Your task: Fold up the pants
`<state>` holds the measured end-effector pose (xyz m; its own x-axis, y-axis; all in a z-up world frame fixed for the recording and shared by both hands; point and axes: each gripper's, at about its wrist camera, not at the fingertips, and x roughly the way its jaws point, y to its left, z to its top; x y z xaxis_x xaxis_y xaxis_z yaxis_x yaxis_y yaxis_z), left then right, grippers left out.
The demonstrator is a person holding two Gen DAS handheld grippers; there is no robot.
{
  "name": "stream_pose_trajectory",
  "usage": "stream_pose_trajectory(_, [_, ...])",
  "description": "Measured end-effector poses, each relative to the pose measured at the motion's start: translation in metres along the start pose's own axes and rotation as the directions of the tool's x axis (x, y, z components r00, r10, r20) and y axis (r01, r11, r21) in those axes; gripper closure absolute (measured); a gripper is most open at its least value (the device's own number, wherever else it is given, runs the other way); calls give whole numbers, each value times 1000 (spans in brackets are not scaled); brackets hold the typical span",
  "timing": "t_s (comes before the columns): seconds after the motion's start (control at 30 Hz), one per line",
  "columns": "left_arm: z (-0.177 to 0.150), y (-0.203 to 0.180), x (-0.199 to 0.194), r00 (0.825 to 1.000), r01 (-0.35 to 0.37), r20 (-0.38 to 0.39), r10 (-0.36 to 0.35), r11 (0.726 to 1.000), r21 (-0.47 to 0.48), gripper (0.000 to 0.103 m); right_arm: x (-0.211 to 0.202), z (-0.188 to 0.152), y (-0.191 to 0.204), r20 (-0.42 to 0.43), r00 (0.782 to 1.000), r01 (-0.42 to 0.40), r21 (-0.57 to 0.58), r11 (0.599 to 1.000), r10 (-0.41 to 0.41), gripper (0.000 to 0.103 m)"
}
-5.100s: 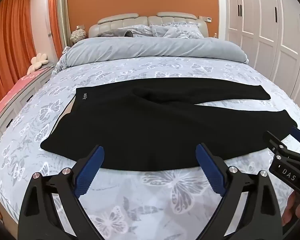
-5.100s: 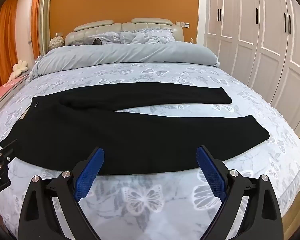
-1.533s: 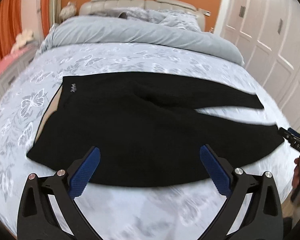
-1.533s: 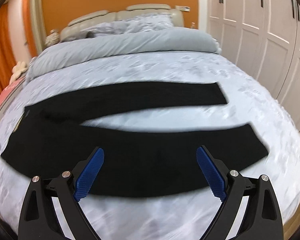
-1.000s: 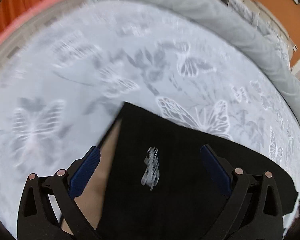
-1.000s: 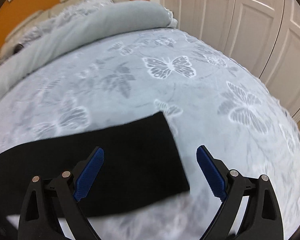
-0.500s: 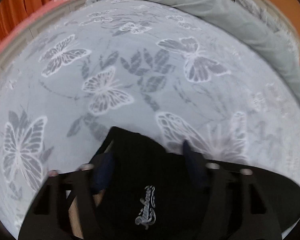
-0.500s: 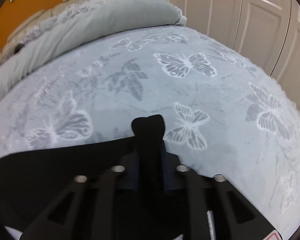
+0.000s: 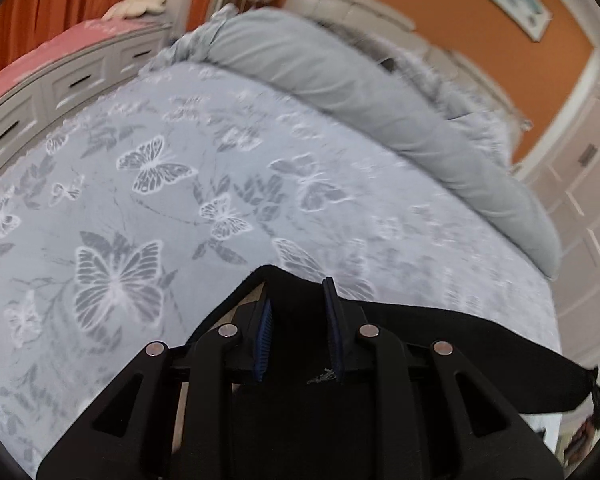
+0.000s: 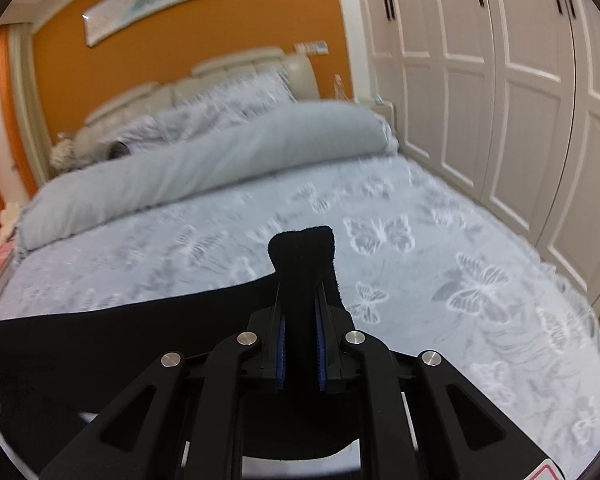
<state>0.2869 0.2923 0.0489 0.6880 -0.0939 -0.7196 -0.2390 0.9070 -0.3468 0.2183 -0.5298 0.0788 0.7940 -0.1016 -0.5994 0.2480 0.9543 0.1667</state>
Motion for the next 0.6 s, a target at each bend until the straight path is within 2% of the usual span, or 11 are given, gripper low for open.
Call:
stream_pose_trajectory(0.17, [-41,4,-71,999,30,29,-33,995,91,80,-62,-17,-17,22,999,-28,-44,999,29,93])
stream_pose_trajectory(0.3, [-85,26,-99,1000,12,-4,-12,992,129,80,-91,-56,-40,-23,999,-45,-77,996,43,93])
stream_pose_trajectory(0.43, [-131,59,-97,997,-14,-76,24,993,120,79,-92,-106,-57,-115,993,-52,-118,992,38,93])
stream_pose_trajectory(0.53, [-166,84,-78,987,-45,-146,61,993,108,78,-82,-151,-66,-180,983,-43,-125,991,20,92])
stream_pose_trajectory(0.6, [-186,95,-65,981,-84,-168,101,990,110,75,-72,-180,-73,-225,974,-26,-104,994,2,87])
